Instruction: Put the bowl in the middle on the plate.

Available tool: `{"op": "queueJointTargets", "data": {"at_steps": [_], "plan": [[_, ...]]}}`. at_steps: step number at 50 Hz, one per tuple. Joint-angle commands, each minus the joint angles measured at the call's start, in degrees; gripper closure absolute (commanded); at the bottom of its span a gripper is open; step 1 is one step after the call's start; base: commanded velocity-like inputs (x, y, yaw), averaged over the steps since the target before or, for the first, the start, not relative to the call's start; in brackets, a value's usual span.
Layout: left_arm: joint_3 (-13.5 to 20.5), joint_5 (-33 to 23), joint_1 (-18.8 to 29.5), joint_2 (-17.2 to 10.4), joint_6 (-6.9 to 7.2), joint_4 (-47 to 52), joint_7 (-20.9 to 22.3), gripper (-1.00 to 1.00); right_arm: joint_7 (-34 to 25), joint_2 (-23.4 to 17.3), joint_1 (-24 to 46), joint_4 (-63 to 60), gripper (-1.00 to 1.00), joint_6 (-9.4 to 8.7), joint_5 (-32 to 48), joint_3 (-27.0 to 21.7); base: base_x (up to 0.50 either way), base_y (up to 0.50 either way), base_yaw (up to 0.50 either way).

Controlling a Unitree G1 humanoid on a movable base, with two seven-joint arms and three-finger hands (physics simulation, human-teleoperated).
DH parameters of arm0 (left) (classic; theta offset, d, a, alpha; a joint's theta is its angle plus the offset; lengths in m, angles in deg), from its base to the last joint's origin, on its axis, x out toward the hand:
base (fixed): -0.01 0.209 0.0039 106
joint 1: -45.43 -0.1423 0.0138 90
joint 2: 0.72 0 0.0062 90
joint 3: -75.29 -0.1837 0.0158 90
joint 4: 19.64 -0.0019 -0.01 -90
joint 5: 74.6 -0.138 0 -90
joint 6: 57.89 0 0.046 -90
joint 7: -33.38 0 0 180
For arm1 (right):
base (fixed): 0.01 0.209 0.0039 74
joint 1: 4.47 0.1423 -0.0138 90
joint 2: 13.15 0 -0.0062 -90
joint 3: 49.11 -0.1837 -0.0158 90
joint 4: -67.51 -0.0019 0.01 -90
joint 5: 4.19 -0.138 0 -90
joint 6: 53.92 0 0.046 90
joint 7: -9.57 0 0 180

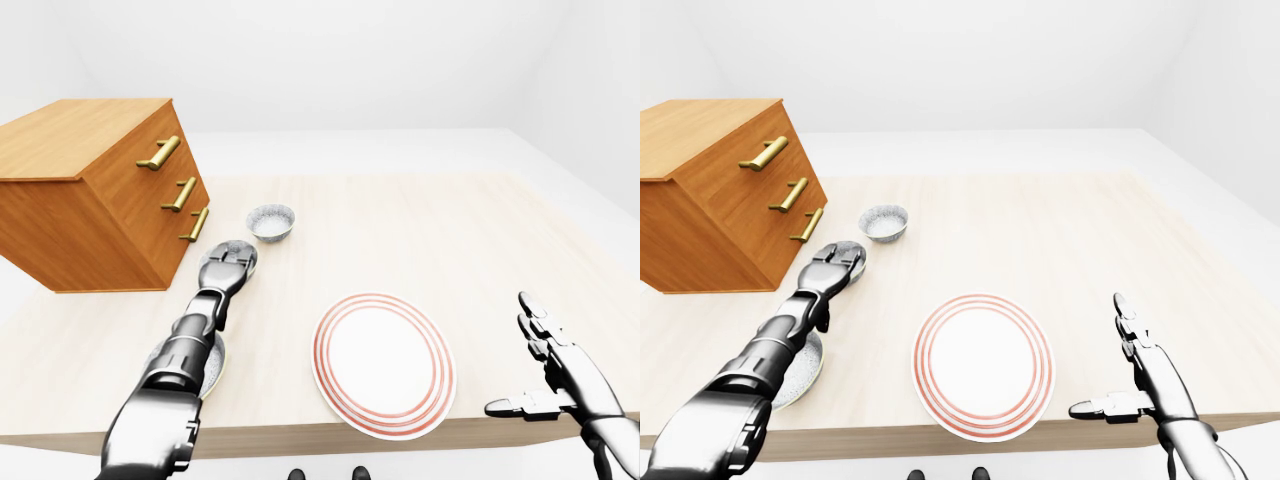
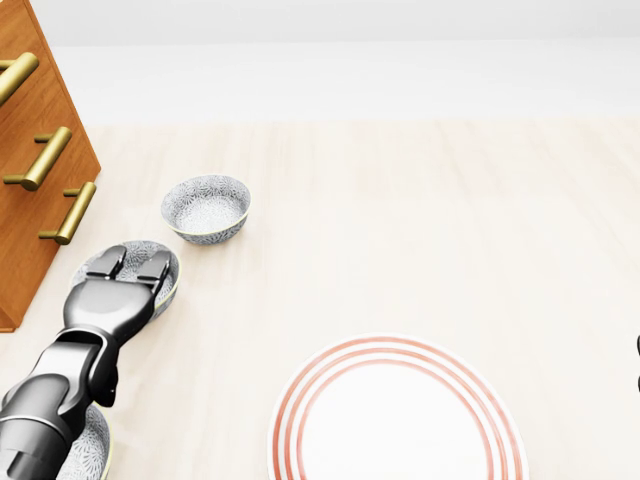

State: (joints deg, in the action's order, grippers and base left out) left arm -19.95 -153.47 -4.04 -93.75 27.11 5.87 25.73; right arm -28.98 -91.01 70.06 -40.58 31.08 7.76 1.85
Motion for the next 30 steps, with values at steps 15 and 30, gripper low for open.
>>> {"op": "queueJointTargets", "data": {"at_steps": [15,30], "plan": [[-0.1,0.4,-0.2,0.2,0.0,-0.3,-0.1,-1.0,0.2,-0.2,0.0,0.4,-1.0,0.0,-0.1,0.1,0.0,0.0,0.0],[0.2,1.4,-0.8,0.3,0.0,1.1,0.2,1.0,0.4,-0.2,-0.1,1.2,-1.0,0.0,-0.3,0.2,0.0,0.0,0.0]]}}
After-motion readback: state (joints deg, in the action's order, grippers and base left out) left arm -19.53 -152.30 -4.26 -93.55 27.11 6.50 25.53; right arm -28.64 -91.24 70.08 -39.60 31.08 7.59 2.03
